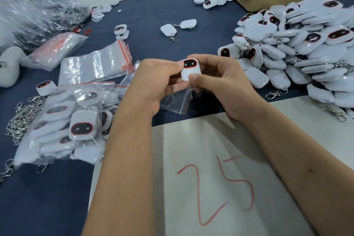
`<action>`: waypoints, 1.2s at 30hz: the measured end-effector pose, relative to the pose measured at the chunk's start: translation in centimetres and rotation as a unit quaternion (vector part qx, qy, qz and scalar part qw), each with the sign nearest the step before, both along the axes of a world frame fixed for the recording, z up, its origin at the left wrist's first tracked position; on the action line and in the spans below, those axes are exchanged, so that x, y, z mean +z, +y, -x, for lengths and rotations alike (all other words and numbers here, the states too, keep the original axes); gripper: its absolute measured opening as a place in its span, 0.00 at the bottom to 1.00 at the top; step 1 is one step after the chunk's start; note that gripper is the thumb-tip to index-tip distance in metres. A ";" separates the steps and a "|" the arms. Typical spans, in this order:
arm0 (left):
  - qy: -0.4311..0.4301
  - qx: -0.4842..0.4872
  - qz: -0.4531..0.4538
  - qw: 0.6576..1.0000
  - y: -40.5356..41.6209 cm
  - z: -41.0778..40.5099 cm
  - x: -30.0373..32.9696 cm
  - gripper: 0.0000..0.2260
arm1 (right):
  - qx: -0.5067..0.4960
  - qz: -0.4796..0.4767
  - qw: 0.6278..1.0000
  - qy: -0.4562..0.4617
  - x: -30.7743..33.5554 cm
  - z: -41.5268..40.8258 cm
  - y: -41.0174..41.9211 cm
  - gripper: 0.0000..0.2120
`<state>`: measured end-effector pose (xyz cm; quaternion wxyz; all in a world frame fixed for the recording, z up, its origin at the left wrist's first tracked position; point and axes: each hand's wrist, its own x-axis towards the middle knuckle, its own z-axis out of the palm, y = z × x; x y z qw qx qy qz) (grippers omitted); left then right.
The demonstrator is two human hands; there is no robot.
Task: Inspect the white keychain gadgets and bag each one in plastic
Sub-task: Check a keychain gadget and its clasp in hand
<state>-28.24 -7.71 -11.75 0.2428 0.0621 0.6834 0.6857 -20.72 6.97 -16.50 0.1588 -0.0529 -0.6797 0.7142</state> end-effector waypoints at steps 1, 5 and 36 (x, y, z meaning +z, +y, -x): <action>0.001 -0.004 -0.001 1.000 0.0 0.0 0.0 0.07 | 0.000 0.001 1.000 0.004 0.0 0.0 0.0 0.18; 0.016 -0.036 0.004 0.999 -0.3 0.2 0.0 0.06 | -0.001 -0.021 0.999 0.026 -0.1 0.0 0.2 0.21; 0.013 -0.066 -0.052 0.996 0.6 0.2 -0.9 0.06 | -0.040 0.070 0.997 -0.002 0.3 0.1 -0.1 0.14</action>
